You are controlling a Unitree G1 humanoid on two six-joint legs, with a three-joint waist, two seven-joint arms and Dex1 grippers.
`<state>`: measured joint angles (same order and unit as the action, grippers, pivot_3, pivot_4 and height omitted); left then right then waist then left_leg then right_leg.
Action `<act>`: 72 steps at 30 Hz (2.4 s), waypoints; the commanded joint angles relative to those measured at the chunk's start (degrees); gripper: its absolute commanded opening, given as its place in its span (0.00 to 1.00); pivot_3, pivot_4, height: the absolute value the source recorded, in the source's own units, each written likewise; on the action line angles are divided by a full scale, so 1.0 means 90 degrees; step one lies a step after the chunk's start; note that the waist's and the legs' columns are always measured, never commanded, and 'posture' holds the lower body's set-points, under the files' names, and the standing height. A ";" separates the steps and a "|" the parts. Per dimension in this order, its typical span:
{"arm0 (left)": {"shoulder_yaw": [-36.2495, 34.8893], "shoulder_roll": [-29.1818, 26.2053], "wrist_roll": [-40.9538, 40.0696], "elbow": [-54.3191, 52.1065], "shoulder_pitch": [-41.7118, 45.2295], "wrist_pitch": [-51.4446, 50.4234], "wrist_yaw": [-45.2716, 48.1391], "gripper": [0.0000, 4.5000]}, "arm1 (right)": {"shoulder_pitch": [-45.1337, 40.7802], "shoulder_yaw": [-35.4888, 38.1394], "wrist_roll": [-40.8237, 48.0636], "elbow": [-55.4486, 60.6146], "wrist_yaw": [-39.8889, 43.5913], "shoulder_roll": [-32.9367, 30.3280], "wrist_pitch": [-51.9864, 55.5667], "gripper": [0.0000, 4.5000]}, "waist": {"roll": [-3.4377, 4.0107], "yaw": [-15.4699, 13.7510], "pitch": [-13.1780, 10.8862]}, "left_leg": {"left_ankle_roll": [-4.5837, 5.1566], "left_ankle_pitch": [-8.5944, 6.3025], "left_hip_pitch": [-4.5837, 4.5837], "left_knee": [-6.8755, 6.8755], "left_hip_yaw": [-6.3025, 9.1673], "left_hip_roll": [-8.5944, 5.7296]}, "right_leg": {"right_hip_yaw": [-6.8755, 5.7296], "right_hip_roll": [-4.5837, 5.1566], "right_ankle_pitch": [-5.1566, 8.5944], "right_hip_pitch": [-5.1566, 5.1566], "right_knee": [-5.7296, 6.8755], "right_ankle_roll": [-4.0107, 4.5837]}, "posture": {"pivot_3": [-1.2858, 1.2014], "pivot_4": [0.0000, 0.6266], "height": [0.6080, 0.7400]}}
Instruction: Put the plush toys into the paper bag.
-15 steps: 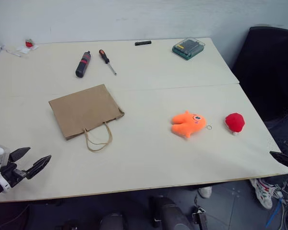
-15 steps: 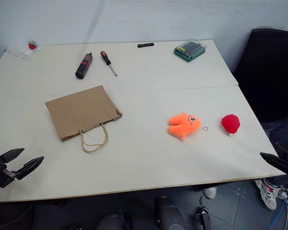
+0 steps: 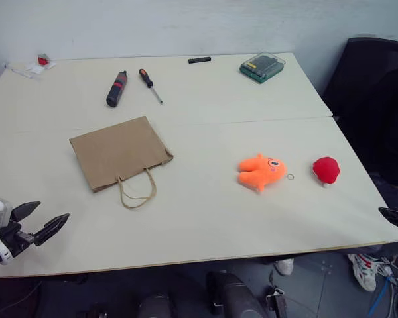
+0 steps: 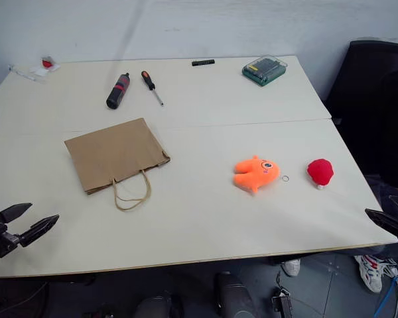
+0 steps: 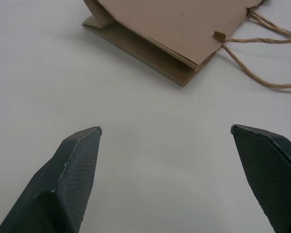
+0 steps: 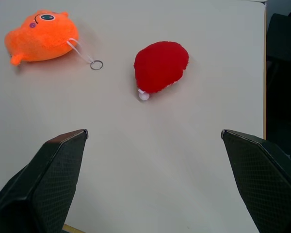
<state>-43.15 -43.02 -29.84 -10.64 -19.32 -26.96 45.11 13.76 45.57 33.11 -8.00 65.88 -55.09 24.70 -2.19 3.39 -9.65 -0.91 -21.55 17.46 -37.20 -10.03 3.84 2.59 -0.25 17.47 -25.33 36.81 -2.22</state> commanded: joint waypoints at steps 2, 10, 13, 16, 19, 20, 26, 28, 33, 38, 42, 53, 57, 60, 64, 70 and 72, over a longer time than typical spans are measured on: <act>-0.0038 -0.0175 0.0006 -0.0145 0.0126 0.0019 -0.0006 1.00 | 0.0027 0.0268 0.0133 0.0392 -0.0219 0.0120 0.0049 1.00 | 0.0000 0.0001 0.0000 | 0.0000 0.0000 0.0000 0.0000 0.0000 0.0000 | 0.0000 0.0000 0.0000 0.0000 0.0000 0.0000 | 0.52 0.24 1.00; 0.0313 -0.0438 -0.0269 -0.0782 0.0466 -0.0303 0.0232 1.00 | 0.0092 0.0286 0.0346 0.1277 -0.0481 0.0258 0.0345 1.00 | 0.0001 -0.0003 0.0000 | -0.0001 0.0001 0.0001 -0.0004 -0.0001 0.0000 | 0.0000 0.0000 0.0000 0.0000 0.0005 -0.0001 | 0.52 0.24 1.00; 0.0839 -0.0803 -0.0327 -0.1155 0.0851 -0.0408 0.0476 1.00 | 0.0034 0.0170 0.0522 0.1965 -0.0757 0.0302 0.0628 1.00 | 0.0072 0.0009 -0.0010 | 0.0004 0.0013 0.0051 -0.0008 0.0134 -0.0021 | -0.0117 0.0049 -0.0003 0.0095 -0.0042 -0.0006 | 0.52 0.24 1.00; 0.1334 -0.1097 -0.0401 -0.1293 0.1396 -0.0473 0.0689 1.00 | 0.0025 0.0040 0.0672 0.2660 -0.1008 0.0382 0.0872 1.00 | 0.0176 0.0013 -0.0041 | 0.0020 0.0069 0.0106 -0.0001 0.0453 -0.0094 | -0.0428 0.0186 -0.0005 0.0240 -0.0131 -0.0010 | 0.52 0.24 1.00; 0.1922 -0.1461 -0.0200 -0.1208 0.1864 -0.0234 0.1124 1.00 | -0.0020 -0.0038 0.1394 0.3618 -0.1362 0.0539 0.1490 1.00 | 0.0203 -0.0151 -0.0047 | 0.0036 0.0156 0.0188 -0.0006 0.0704 -0.0192 | -0.0631 0.0300 -0.0001 0.0242 -0.0141 -0.0013 | 0.52 0.24 1.00; 0.2146 -0.1565 -0.0073 -0.1119 0.2052 -0.0108 0.1230 1.00 | -0.0022 -0.0090 0.1660 0.3974 -0.1446 0.0567 0.1654 1.00 | 0.0203 -0.0260 -0.0049 | 0.0033 0.0169 0.0214 -0.0014 0.0707 -0.0200 | -0.0627 0.0306 0.0000 0.0205 -0.0127 -0.0011 | 0.52 0.24 1.00; 0.3900 -0.1714 0.1190 0.0347 0.3796 0.1262 0.1920 1.00 | -0.0540 -0.0984 0.3129 0.5593 -0.2116 0.0510 0.2149 1.00 | 0.0200 -0.0386 -0.0051 | 0.0061 0.0188 0.0198 -0.0005 0.0706 -0.0223 | -0.0611 0.0316 0.0000 0.0197 -0.0085 0.0004 | 0.52 0.24 1.00; 0.4454 -0.1454 0.1519 0.0943 0.4524 0.1623 0.2085 1.00 | -0.0750 -0.1361 0.3333 0.5909 -0.2258 0.0453 0.2165 1.00 | 0.0195 -0.0382 -0.0051 | 0.0066 0.0187 0.0202 -0.0004 0.0704 -0.0223 | -0.0611 0.0316 0.0000 0.0194 -0.0086 0.0004 | 0.52 0.24 1.00; 0.5443 -0.0738 0.2337 0.2331 0.5646 0.2749 0.2394 1.00 | -0.1242 -0.2027 0.3379 0.6113 -0.2726 0.0455 0.2086 1.00 | 0.0192 -0.0376 -0.0051 | 0.0065 0.0190 0.0237 -0.0024 0.0694 -0.0222 | -0.0614 0.0310 -0.0001 0.0179 -0.0083 -0.0006 | 0.52 0.24 1.00; 0.5931 -0.0153 0.2777 0.3690 0.6403 0.3711 0.2708 0.91 | -0.1350 -0.2219 0.3433 0.6136 -0.3082 0.0501 0.2054 1.00 | 0.0178 -0.0389 -0.0052 | 0.0084 0.0180 0.0335 -0.0109 0.0694 -0.0225 | -0.0616 0.0310 -0.0017 0.0118 -0.0071 -0.0035 | 0.52 0.24 1.00; 0.6019 0.0097 0.2827 0.4162 0.6654 0.4037 0.2941 0.66 | -0.1187 -0.2091 0.3597 0.6218 -0.3255 0.0482 0.2045 1.00 | 0.0169 -0.0417 -0.0052 | 0.0094 0.0175 0.0366 -0.0153 0.0693 -0.0230 | -0.0614 0.0316 -0.0020 0.0093 -0.0041 -0.0040 | 0.52 0.24 1.00; 0.5566 0.0641 0.1903 0.3947 0.7060 0.2302 0.3329 0.00 | -0.0616 -0.2034 0.3575 0.6331 -0.3521 0.0523 0.1943 1.00 | 0.0166 -0.0476 -0.0051 | 0.0112 0.0165 0.0391 -0.0212 0.0699 -0.0229 | -0.0615 0.0316 -0.0024 0.0084 -0.0005 -0.0048 | 0.52 0.24 1.00; 0.5113 0.0944 0.0897 0.3264 0.7186 0.0523 0.3174 0.00 | -0.0756 -0.2295 0.3422 0.6265 -0.3680 0.0561 0.1904 1.00 | 0.0166 -0.0505 -0.0051 | 0.0112 0.0165 0.0397 -0.0219 0.0702 -0.0229 | -0.0615 0.0316 -0.0025 0.0082 -0.0003 -0.0048 | 0.52 0.24 1.00; 0.4825 0.1280 0.0214 0.2505 0.7124 -0.0462 0.2827 0.00 | -0.1364 -0.2986 0.3072 0.5976 -0.3823 0.0700 0.1868 0.87 | 0.0160 -0.0480 -0.0049 | 0.0111 0.0165 0.0396 -0.0222 0.0703 -0.0229 | -0.0614 0.0316 -0.0025 0.0083 -0.0002 -0.0049 | 0.52 0.24 1.00; 0.4591 0.1604 -0.0275 0.1896 0.7010 -0.1186 0.2351 0.00 | -0.2467 -0.4178 0.2277 0.5318 -0.3884 0.1130 0.1838 0.57 | 0.0160 -0.0437 -0.0048 | 0.0105 0.0169 0.0394 -0.0228 0.0703 -0.0230 | -0.0609 0.0316 -0.0025 0.0080 0.0008 -0.0049 | 0.52 0.24 1.00; 0.4496 0.1872 -0.0825 0.1163 0.6870 -0.1729 0.2047 0.00 | -0.4012 -0.5901 0.0732 0.3794 -0.3518 0.2106 0.1443 0.12 | 0.0160 -0.0355 -0.0048 | 0.0097 0.0173 0.0396 -0.0227 0.0700 -0.0230 | -0.0603 0.0310 -0.0025 0.0067 0.0019 -0.0048 | 0.52 0.24 1.00; 0.4465 0.1897 -0.0919 0.1056 0.6904 -0.1828 0.1940 0.00 | -0.4279 -0.6177 0.0395 0.3308 -0.3340 0.2375 0.1263 0.02 | 0.0160 -0.0371 -0.0048 | 0.0094 0.0175 0.0405 -0.0228 0.0701 -0.0230 | -0.0603 0.0311 -0.0025 0.0058 0.0022 -0.0048 | 0.52 0.24 1.00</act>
<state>-1.44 -25.77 -36.22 1.48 42.05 -42.93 63.24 -24.06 -9.25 38.68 22.96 34.34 -34.15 38.19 -0.75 0.04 -10.08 -0.06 -19.97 21.11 -39.25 -3.72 1.76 -2.85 2.56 17.25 -24.82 36.99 -2.65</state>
